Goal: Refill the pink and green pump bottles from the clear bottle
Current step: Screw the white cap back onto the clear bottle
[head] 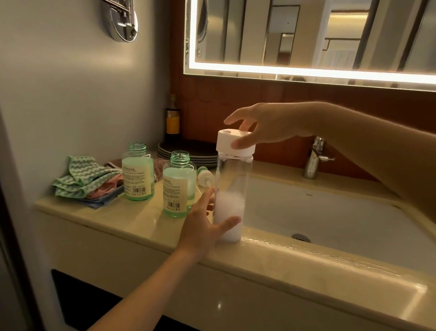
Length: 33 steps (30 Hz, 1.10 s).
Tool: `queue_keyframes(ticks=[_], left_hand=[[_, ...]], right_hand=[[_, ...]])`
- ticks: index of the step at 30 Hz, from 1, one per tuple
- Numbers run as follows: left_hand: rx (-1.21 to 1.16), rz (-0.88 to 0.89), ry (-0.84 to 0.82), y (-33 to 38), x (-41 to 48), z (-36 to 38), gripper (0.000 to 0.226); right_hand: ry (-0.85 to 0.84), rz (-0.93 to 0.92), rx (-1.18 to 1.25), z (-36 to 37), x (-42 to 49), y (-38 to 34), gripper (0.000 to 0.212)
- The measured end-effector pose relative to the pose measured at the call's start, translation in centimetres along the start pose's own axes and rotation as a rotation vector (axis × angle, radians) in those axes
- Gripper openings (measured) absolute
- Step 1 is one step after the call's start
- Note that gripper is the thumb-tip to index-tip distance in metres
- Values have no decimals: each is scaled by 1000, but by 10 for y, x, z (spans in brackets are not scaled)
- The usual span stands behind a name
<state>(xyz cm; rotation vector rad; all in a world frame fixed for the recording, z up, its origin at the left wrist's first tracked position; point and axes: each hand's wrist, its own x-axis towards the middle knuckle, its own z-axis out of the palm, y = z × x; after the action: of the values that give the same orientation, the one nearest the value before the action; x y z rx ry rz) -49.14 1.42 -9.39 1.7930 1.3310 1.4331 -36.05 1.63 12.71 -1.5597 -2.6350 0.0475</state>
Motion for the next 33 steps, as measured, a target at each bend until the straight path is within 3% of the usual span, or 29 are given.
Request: queue_keyframes(ticks=[5,10,13,16,22,26,30,33], left_hand=[[10,4,3,-1,0,0,96],[7,-3,-3,-1,1,0,92],[-16,-16,-14,-2,2,0,93],[-40,-19,-26,-3,1,1,96],[-36,6,-3,-4,1,4,91],[-38,8,-1,-5,2,4,86],[-31,11,0,-5,3,3,85],[-26,34,-7,-5,3,5,75]], right_hand=[[184,-14,-120,14,7,3,61],[14,-5,-33,7,5,4,66],[17,-76,99,3,3,5,62],[63,-72,48,6,6,4,55],[378,67,-306,30,26,-8,62],[287,101,-337,26,27,-9,71],[-52,66,29,11,13,-3,63],[40,46,-9,15,10,7,66]])
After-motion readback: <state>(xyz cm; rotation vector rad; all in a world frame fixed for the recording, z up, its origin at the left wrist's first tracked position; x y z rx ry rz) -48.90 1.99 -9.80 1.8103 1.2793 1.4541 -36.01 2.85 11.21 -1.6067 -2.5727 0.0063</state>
